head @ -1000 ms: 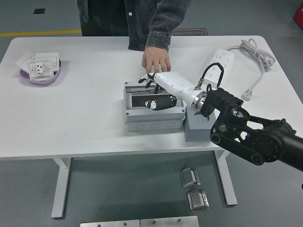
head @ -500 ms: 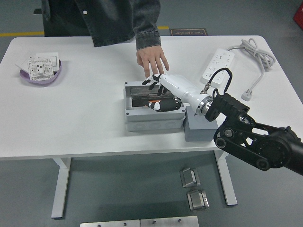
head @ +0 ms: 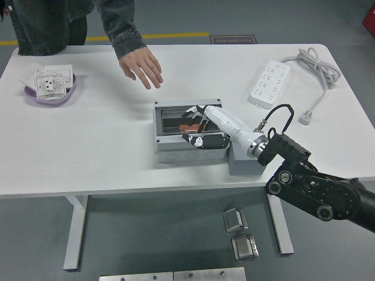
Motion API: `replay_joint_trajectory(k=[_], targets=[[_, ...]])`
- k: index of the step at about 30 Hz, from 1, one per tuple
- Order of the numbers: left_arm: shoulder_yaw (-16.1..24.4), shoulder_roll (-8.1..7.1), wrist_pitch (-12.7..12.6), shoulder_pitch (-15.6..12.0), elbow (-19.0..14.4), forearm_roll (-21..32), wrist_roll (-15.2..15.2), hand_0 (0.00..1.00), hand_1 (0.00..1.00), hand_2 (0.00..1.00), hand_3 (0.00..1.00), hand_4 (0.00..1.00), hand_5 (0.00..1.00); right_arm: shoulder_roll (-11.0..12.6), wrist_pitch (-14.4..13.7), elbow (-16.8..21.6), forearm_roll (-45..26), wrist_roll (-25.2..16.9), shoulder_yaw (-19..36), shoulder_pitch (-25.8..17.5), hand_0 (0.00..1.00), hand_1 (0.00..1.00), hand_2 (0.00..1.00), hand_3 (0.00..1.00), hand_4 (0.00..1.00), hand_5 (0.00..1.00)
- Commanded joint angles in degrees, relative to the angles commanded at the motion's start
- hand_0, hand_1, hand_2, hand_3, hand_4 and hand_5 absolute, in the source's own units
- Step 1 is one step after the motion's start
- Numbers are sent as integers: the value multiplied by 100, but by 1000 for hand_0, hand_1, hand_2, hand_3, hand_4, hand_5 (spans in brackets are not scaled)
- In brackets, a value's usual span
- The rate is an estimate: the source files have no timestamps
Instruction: Pick up the cylinder from the cube,place it in the box,flap close box
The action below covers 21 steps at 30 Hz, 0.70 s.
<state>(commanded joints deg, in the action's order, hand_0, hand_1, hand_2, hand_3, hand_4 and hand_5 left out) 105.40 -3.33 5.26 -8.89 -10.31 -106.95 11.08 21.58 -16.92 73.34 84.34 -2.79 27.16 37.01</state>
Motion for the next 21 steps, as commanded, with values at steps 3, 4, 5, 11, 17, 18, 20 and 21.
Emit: replay_joint_trajectory(k=[3, 4, 5, 11, 17, 18, 20, 21], targets=[[-61, -3, -2, -3, 0, 51, -9, 618, 577, 547, 586, 445, 81, 40, -33, 17, -79, -41, -18, -20, 426, 449, 606, 741, 688, 380], [-82, -5, -2, -3, 0, 61, -13, 618, 577, 547, 586, 445, 81, 64, -40, 46, -93, -45, -31, -26, 426, 449, 606, 741, 688, 380], [-91, -6, -2, -3, 0, 63, -15, 618, 577, 547, 586, 445, 81, 82, -42, 73, -92, -42, -36, -28, 426, 449, 606, 741, 688, 380], [11, 8, 16, -21, 0, -81, -9, 619, 574, 545, 584, 434, 73, 206, -4, 333, 132, 74, 207, -76, 423, 445, 598, 734, 683, 374], [250, 28, 33, -37, 0, -307, 5, 619, 572, 543, 583, 428, 67, 171, 133, 404, 761, 292, 952, -491, 422, 437, 594, 732, 679, 372], [275, 34, 36, -41, 0, -332, 6, 619, 572, 543, 583, 428, 67, 119, 144, 394, 908, 325, 1141, -615, 422, 437, 594, 732, 679, 372], [321, 50, 42, -51, 0, -376, 6, 619, 569, 543, 582, 417, 54, -26, 112, 352, 1182, 335, 1509, -856, 415, 439, 596, 728, 669, 368], [344, 61, 45, -57, 0, -398, 8, 619, 569, 543, 582, 417, 54, -117, 48, 311, 1320, 285, 1729, -990, 415, 439, 596, 728, 669, 368]])
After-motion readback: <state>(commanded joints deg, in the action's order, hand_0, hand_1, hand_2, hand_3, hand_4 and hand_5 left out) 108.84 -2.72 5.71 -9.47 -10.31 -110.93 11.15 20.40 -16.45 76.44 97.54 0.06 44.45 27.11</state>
